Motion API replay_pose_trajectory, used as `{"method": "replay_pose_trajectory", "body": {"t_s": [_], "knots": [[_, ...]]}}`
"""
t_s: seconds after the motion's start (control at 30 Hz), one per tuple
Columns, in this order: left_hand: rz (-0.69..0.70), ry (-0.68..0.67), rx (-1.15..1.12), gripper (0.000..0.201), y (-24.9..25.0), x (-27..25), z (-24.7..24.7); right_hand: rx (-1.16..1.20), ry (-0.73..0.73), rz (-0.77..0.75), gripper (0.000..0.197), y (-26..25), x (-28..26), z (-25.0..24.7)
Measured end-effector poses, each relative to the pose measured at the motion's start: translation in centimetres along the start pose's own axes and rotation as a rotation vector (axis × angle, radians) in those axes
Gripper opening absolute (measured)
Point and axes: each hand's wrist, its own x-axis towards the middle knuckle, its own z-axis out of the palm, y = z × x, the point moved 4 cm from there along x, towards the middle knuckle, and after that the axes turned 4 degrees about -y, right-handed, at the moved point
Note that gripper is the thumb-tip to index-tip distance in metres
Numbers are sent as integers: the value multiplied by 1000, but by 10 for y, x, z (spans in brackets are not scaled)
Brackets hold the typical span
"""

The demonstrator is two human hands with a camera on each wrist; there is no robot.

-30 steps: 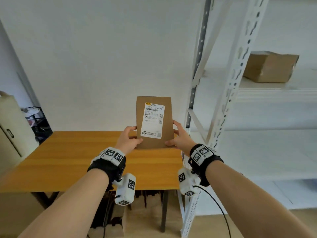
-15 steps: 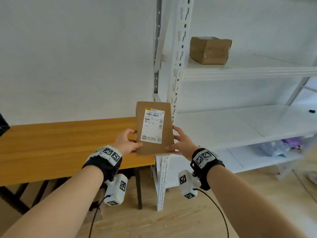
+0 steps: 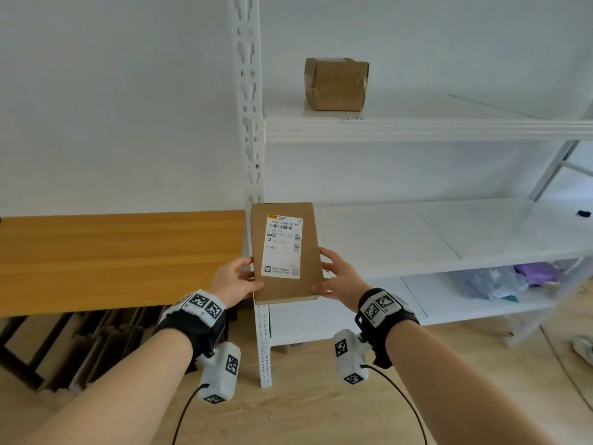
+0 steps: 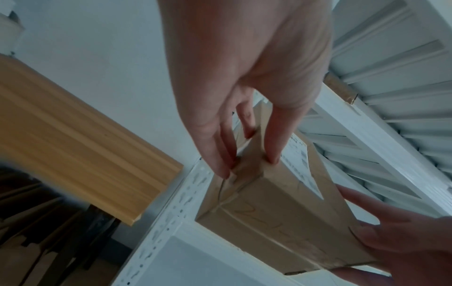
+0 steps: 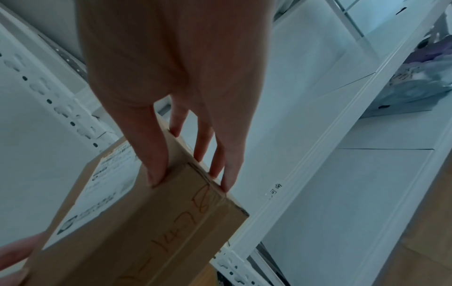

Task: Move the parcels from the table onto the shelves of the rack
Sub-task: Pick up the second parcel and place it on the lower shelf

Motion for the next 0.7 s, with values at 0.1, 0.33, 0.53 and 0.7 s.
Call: {"method": "replay_pose_trajectory", "body": {"t_s": [0.1, 0.33, 0.53, 0.7], "knots": [[25, 14, 4, 78, 9, -1, 38, -46, -10, -4, 88, 0, -4, -35], [30, -6, -59, 83, 34, 14, 100, -74, -21, 7, 88, -6, 4, -100], [54, -30, -57, 76, 56, 59, 120, -47, -20, 48, 87, -16, 39, -137], [36, -53, -80, 71, 61, 118, 123, -93, 28, 72, 83, -23, 92, -158]]}}
